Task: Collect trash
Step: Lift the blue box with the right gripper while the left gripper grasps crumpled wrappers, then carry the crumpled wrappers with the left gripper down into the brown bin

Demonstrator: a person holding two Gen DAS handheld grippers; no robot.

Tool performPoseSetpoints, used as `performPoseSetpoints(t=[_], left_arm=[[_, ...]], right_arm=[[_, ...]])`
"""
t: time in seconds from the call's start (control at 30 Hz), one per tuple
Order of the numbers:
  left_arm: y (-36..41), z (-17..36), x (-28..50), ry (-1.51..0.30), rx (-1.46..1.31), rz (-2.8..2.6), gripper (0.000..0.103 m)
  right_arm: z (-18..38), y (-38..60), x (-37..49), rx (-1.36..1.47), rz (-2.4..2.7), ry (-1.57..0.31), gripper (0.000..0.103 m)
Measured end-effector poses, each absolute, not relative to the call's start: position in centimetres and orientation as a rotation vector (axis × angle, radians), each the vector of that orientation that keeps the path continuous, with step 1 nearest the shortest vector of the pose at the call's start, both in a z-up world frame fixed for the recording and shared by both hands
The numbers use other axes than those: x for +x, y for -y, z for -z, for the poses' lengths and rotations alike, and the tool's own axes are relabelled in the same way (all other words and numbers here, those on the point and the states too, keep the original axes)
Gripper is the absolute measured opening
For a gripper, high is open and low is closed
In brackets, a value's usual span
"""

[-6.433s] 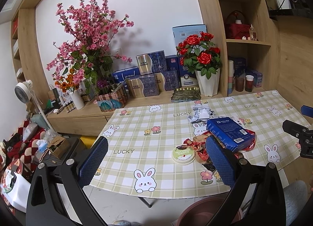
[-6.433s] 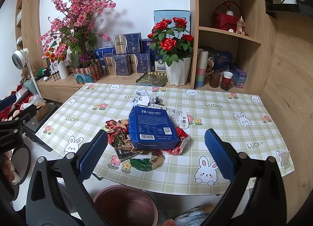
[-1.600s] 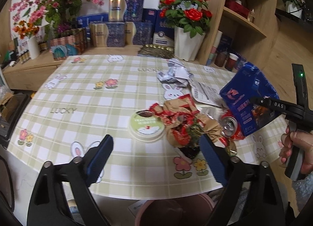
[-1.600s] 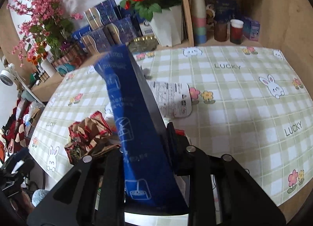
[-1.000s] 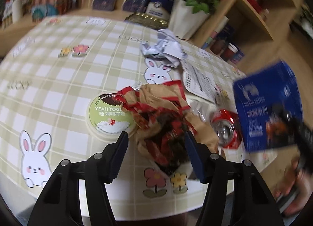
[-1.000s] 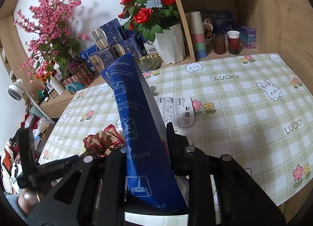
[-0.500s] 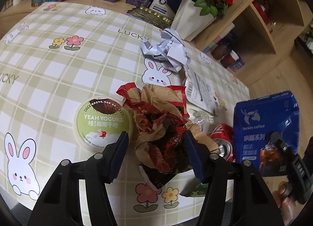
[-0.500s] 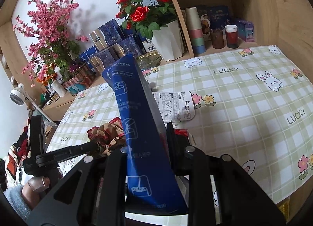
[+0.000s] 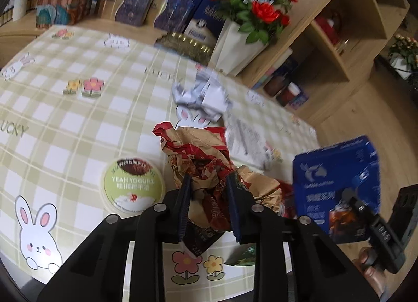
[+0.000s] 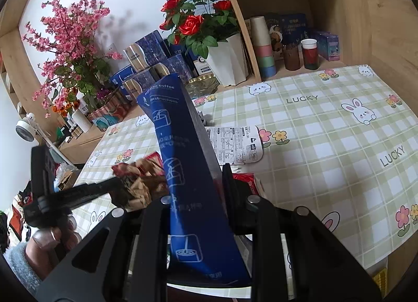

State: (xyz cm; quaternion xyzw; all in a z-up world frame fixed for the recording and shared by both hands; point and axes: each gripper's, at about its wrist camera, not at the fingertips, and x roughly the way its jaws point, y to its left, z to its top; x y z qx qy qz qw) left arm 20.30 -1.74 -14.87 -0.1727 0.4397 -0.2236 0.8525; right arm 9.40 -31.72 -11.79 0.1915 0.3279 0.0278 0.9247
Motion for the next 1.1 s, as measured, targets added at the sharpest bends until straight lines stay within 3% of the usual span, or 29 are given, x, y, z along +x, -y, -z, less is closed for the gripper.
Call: performPoseSetpoints(t=[0.6,0.87,1.1], left_arm=[[0.2,10.3,15.4,-0.857,-0.311,0.528,0.015],[-1.7,7.3,9.5,-0.822,-0.220,0.597,0.015],[-3.0,7.8,3.4,-0.838,-0.184,0.631,0.014]], right_arm=[[9.1,30.2,5.5,0.386,-0.089,-0.640,0.023],[8.2,28.5,2.3,0.380,-0.124,-0.634,0.023],[8.1,26.1,-1.3,0.349,-0.172,-0.650,0.023]])
